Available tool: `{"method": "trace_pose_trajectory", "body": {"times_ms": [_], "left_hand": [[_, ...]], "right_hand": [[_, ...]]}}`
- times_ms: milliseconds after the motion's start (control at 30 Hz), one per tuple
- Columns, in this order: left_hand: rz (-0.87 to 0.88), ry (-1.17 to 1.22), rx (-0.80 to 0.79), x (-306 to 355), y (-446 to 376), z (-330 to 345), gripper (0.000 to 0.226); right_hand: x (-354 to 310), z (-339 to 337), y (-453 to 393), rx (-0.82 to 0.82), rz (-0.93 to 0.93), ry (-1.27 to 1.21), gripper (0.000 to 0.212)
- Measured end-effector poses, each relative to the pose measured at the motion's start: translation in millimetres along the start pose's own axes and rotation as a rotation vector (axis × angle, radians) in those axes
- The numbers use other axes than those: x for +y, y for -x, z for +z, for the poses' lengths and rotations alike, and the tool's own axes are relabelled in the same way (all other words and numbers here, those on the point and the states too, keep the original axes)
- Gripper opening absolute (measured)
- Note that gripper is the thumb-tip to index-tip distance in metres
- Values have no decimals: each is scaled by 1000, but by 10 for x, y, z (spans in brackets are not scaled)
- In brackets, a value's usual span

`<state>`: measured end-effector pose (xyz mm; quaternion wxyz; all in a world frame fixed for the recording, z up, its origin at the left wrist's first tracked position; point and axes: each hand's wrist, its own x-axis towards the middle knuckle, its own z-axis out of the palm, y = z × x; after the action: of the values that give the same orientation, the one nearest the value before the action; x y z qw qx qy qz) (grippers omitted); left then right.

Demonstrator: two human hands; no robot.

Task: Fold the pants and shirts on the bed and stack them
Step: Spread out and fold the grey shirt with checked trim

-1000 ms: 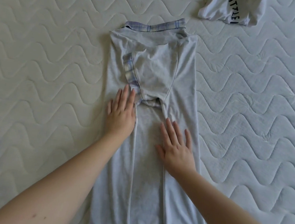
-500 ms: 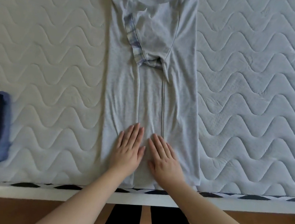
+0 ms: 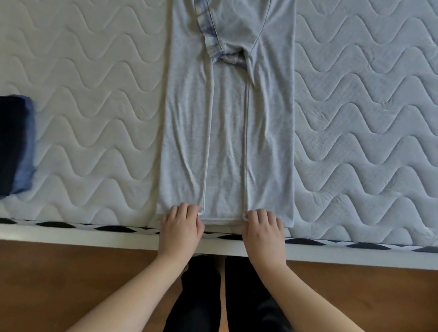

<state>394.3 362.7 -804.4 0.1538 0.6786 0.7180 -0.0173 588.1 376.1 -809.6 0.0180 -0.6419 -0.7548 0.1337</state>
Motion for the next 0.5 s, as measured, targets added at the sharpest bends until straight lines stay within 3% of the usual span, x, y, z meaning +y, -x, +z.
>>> {"method": "trace_pose_trajectory", "body": {"times_ms": [133,233,367,500], "left_hand": [[118,-2,76,28,-70,10,10],[199,-58,46,62,-47,13,11],[240,-101,-38,-50,-26,2,27],[301,-146,-11,-310,23,-12,39]], "right_hand": [[-74,78,30,66,-93,-2,15],[-151,88,60,37,-77,54,18],[-136,72,117,26,-84,94,34],[55,20,169,-53,-62,138,61]]}}
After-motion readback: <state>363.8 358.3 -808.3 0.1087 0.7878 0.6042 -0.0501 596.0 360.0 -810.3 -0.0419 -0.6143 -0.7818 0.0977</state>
